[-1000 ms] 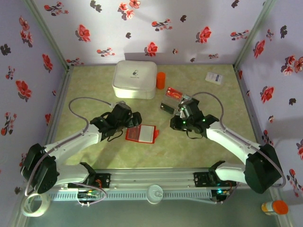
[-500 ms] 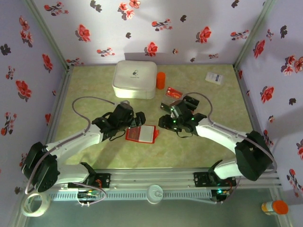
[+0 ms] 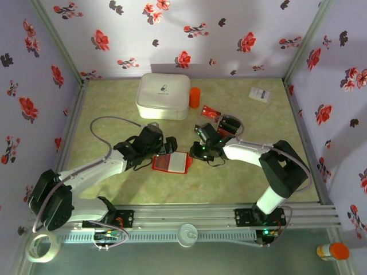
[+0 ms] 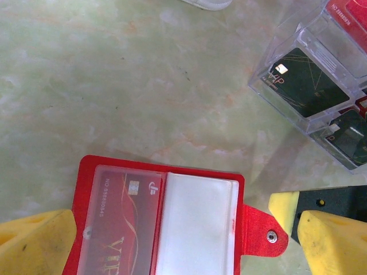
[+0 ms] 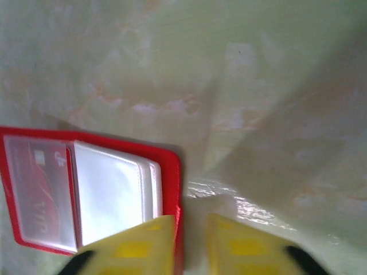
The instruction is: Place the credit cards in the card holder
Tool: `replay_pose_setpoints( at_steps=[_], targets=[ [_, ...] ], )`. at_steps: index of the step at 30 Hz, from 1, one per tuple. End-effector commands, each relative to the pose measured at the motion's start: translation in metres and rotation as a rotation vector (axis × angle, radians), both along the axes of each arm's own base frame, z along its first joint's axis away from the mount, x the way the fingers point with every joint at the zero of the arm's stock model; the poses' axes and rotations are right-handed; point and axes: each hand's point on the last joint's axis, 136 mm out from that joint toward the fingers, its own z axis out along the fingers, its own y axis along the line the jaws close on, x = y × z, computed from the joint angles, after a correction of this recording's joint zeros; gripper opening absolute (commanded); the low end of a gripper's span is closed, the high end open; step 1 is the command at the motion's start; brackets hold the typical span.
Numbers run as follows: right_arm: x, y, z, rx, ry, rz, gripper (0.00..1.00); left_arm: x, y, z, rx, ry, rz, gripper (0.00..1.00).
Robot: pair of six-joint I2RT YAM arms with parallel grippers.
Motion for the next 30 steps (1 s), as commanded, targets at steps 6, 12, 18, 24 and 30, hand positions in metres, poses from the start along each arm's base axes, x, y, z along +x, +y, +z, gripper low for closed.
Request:
replay_pose_setpoints(
  at_steps=[6,12,18,24,30],
  targets=[
    [0.0,0.003,0.012,0.024,-0.023,0.038,0.05,0.0,-0.002,-0.013,0.024,0.01,-0.009,1.0],
    [-0.007,0.004,0.023,0.05,-0.019,0.05,0.4,0.002,-0.005,-0.017,0.024,0.018,-0.004,1.0],
    [-0.016,0.004,0.017,0.046,0.002,0.059,0.44,0.004,-0.007,-0.019,0.032,0.023,-0.011,1.0],
    [-0.022,0.011,0.001,0.037,0.038,0.077,0.41,0.005,-0.008,-0.018,0.031,0.021,-0.014,1.0],
    [-0.021,0.009,-0.004,0.018,0.036,0.081,0.05,0.003,-0.008,-0.017,0.027,0.021,-0.016,1.0]
  ],
)
